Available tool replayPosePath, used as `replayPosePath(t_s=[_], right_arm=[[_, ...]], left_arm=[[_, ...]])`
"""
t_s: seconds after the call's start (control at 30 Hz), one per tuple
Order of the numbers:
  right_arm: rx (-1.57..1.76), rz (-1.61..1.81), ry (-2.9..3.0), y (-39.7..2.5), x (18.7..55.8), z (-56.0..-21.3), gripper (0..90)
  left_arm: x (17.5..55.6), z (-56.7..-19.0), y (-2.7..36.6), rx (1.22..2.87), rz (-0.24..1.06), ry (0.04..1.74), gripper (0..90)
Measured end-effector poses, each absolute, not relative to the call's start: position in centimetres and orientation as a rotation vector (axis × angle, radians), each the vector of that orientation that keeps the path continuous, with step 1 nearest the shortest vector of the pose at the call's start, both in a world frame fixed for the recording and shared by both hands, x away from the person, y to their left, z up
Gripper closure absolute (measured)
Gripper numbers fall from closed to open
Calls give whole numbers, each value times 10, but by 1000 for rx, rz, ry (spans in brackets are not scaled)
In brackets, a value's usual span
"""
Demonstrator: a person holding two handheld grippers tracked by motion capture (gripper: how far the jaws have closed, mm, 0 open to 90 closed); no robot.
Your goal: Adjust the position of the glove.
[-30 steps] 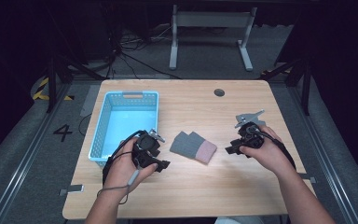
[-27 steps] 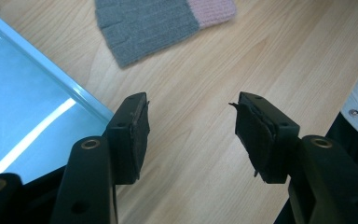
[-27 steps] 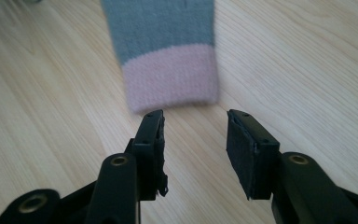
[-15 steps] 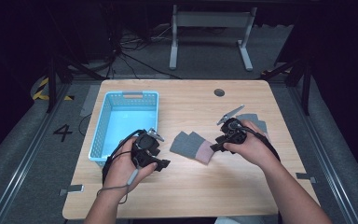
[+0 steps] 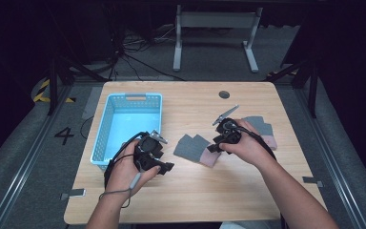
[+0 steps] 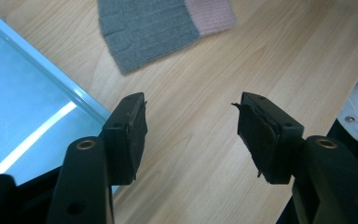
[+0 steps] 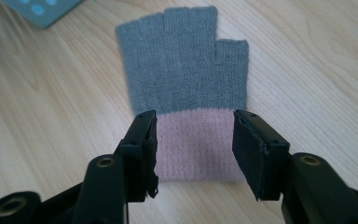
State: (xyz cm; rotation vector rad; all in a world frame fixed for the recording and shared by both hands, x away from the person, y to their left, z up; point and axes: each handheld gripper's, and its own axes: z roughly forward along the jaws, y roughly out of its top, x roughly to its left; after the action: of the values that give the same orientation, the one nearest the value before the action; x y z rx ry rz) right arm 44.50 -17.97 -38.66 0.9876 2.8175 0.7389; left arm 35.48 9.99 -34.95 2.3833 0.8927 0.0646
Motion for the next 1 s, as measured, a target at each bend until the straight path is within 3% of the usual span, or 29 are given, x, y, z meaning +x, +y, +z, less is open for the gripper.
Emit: replayPosePath(t_s=[0.7, 1.0], right_arm=[[961, 580, 2799, -144, 461, -434, 351], [977, 554, 2803, -141, 463, -434, 385]], left_arm=[[358, -350, 104, 2362, 70, 912, 415], [357, -349, 105, 2350, 77, 916, 412]])
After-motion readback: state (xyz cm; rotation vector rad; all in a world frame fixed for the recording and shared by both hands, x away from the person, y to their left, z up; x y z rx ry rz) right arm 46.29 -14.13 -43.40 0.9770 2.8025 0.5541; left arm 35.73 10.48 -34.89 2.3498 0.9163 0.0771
